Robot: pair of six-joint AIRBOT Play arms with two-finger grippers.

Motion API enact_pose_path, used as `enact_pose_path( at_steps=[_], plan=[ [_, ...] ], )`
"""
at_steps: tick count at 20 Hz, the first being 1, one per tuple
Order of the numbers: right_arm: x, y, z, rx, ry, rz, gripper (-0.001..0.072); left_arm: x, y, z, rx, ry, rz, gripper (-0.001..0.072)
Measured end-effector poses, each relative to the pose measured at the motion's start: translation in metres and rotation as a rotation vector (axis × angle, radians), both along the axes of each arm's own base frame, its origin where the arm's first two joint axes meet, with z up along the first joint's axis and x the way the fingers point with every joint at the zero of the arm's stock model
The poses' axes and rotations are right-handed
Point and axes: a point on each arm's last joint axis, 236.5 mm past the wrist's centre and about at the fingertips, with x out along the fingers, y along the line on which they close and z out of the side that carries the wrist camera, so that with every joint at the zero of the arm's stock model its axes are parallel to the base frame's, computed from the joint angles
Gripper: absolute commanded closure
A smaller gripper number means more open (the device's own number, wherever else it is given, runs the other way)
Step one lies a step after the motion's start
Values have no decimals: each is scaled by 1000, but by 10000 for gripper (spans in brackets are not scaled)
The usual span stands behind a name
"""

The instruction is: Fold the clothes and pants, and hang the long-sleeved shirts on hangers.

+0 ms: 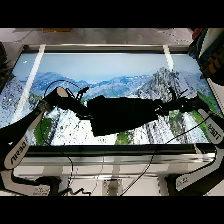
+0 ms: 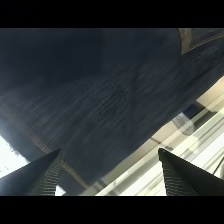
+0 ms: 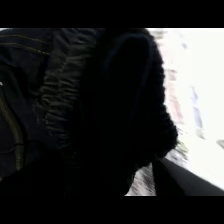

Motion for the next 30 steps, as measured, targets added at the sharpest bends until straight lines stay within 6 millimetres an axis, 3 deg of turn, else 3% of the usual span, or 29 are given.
enact_pose_path(
  at_steps=[5,6,8,9,10,12,15,17,20,22,24,27,30],
  plan=[
    [4,30,6,70,-39,41,211,5,0,-1,3,-16,13,21],
    [4,37,6,75,-45,55,259,8,0,-1,3,-27,22,21],
    [8,51,6,65,-73,75,542,12,0,-2,5,-38,31,49],
    [11,57,6,56,-92,84,650,14,0,-2,5,-47,37,148],
    [15,61,7,48,-111,93,679,15,0,-2,6,-50,40,291],
    [25,67,13,35,-155,100,679,16,1,-2,7,-54,42,703],
    [47,65,38,20,-242,104,680,20,4,-3,10,-73,36,698],
    [63,54,65,6,-315,85,680,25,8,2,10,-95,39,698],
    [89,3,104,-64,-410,-28,680,46,25,23,30,-183,53,698],
    [98,-50,126,-122,-435,-157,680,63,39,48,54,-276,58,698],
    [98,-119,144,-191,-436,-328,680,74,52,77,70,-364,68,698],
    [71,-230,165,-257,-384,-625,680,78,62,114,80,-463,78,698],
    [15,-319,171,-306,-261,-894,679,78,66,135,82,-517,85,698]
  ],
)
